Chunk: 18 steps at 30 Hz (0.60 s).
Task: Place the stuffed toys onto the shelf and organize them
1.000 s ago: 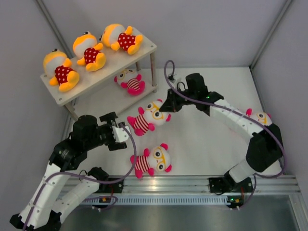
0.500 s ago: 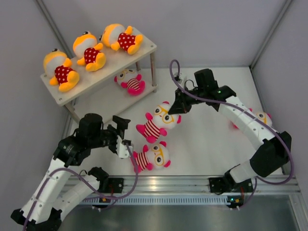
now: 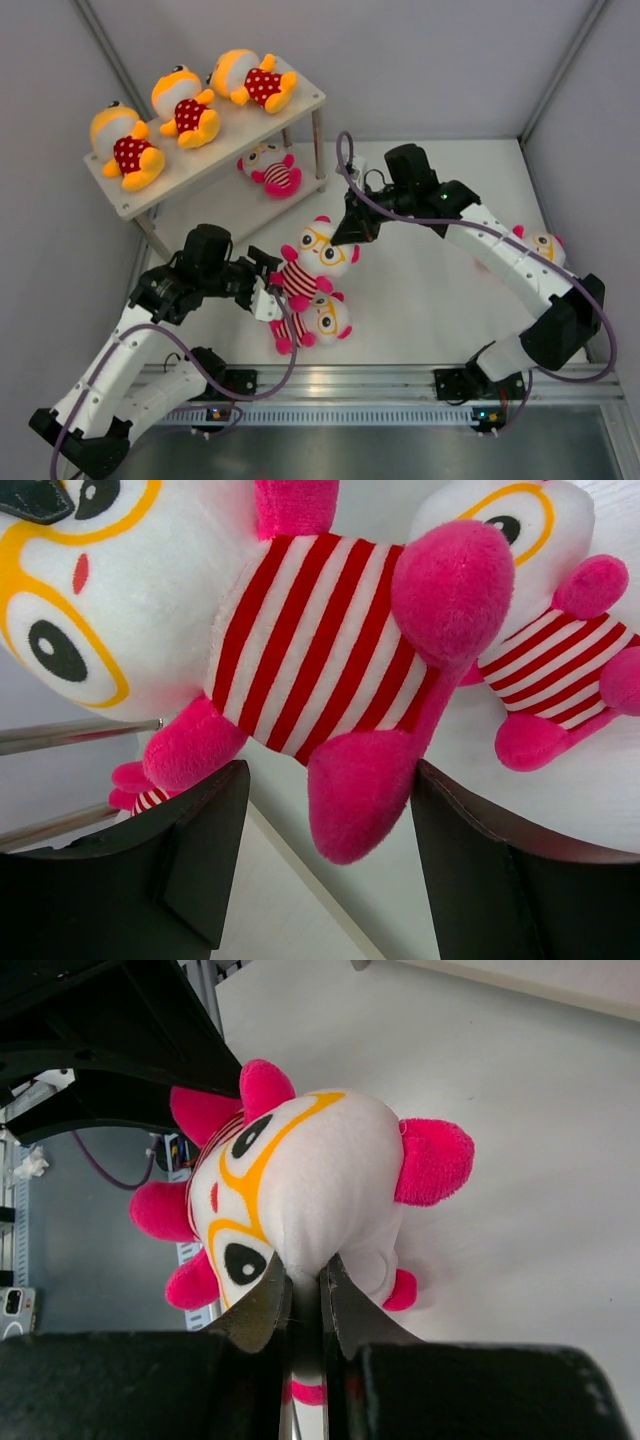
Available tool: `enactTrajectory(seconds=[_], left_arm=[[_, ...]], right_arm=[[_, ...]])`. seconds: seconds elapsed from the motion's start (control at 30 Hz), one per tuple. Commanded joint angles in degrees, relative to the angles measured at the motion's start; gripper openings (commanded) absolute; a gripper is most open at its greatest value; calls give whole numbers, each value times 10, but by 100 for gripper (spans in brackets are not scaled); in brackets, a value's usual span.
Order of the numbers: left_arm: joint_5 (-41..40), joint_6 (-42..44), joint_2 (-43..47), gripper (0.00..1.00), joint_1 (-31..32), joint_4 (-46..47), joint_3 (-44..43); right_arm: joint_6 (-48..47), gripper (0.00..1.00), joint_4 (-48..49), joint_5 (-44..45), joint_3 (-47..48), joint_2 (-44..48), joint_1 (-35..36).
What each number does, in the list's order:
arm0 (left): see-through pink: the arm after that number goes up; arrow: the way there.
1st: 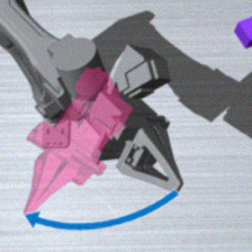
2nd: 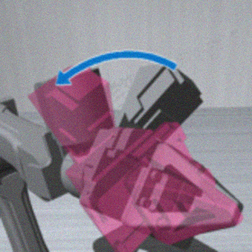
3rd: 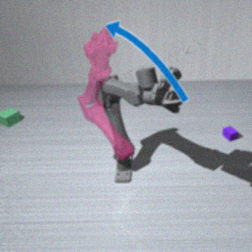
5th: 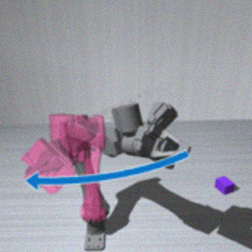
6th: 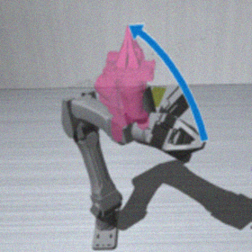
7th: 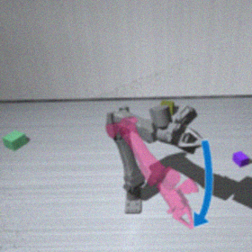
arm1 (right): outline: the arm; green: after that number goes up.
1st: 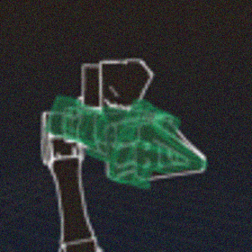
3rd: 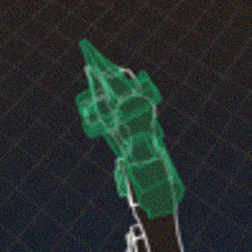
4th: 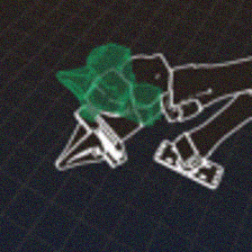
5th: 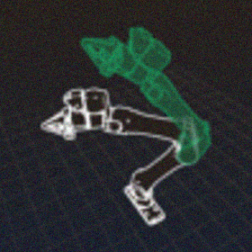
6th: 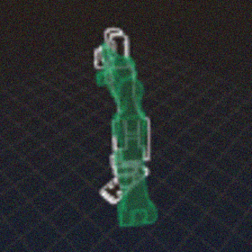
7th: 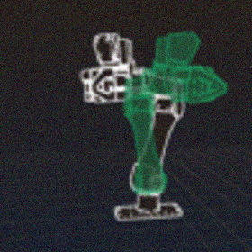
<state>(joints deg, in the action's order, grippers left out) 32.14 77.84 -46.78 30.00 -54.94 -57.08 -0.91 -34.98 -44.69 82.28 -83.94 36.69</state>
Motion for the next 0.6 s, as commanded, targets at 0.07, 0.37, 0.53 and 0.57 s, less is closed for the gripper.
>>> enactTrajectory(seconds=[0.07,0.37,0.53,0.57], left_arm=[[26,2,6,65,6,-9,-13],[-3,13,15,0,13,-8,6],[-72,-151,-41,0,13,24,-26],[-95,-192,-51,0,13,36,-36]], right_arm=[[5,0,47,-14,38,19,8],[40,0,92,-30,38,5,8],[72,52,95,131,25,-3,3],[79,55,94,157,14,-4,1]])
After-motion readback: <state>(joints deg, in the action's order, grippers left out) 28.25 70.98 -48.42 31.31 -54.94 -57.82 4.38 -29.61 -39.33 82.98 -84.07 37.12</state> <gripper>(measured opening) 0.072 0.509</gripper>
